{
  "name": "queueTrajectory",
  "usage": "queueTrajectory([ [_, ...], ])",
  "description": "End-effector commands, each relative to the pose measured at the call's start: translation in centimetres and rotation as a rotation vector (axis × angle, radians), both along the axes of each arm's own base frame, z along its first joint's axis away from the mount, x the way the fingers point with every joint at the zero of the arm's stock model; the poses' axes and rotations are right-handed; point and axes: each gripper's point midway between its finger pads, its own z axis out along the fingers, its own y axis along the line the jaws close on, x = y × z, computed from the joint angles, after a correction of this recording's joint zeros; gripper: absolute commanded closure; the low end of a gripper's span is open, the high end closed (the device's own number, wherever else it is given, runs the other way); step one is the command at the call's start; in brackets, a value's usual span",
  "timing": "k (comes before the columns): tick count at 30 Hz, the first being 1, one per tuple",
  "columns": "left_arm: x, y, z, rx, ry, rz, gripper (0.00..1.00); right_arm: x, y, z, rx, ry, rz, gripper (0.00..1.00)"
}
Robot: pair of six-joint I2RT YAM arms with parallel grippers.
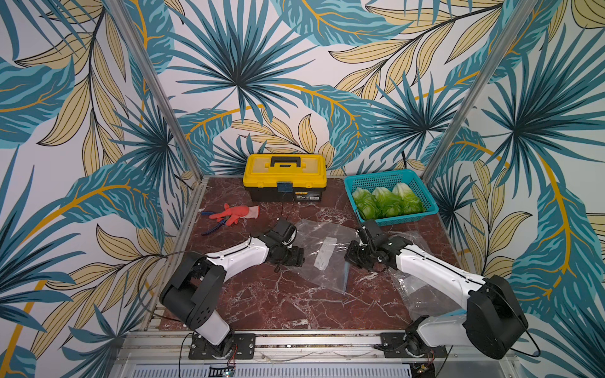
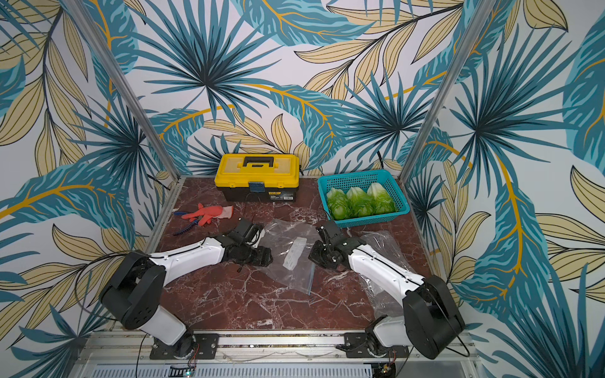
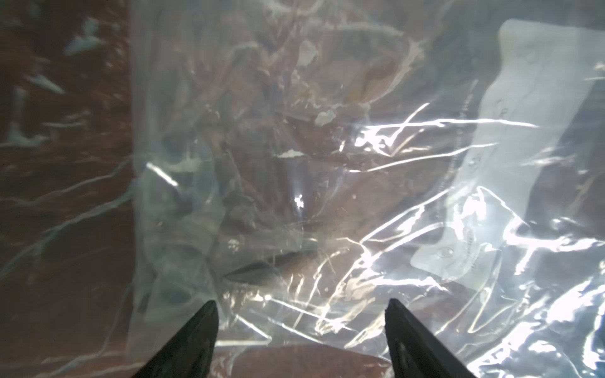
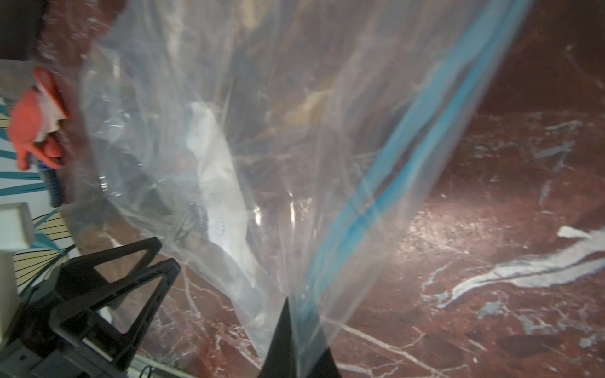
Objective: Put the chinese cabbages into a zipper bag and zip it
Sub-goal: Pick up the zipper food storage bag at the center of the board.
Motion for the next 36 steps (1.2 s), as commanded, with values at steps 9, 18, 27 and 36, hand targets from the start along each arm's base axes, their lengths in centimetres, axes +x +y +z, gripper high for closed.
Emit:
queueTrajectory([
  [9,-7.7,-6.4,11.1,0.048,-0.471,-0.656,0.15,-0.7,2.1,6.0,0.114,0.118,-0.029,0.92],
  [18,-7.9,-7.9,11.1,0.049,-0.656,-0.803,0.13,-0.3,5.3,7.8,0.301,0.194,-0.028,0.92],
  [27,-6.3,-9.2,11.3,0.086,-0.852,-0.830,0.17,0.6,5.6,9.0,0.388,0.225,-0.067,0.93],
  [36,-8.7,-10.9,11.2,0.037,-0.860,-0.947,0.11,1.7,4.9,9.2,0.372,0.220,-0.086,0.93],
])
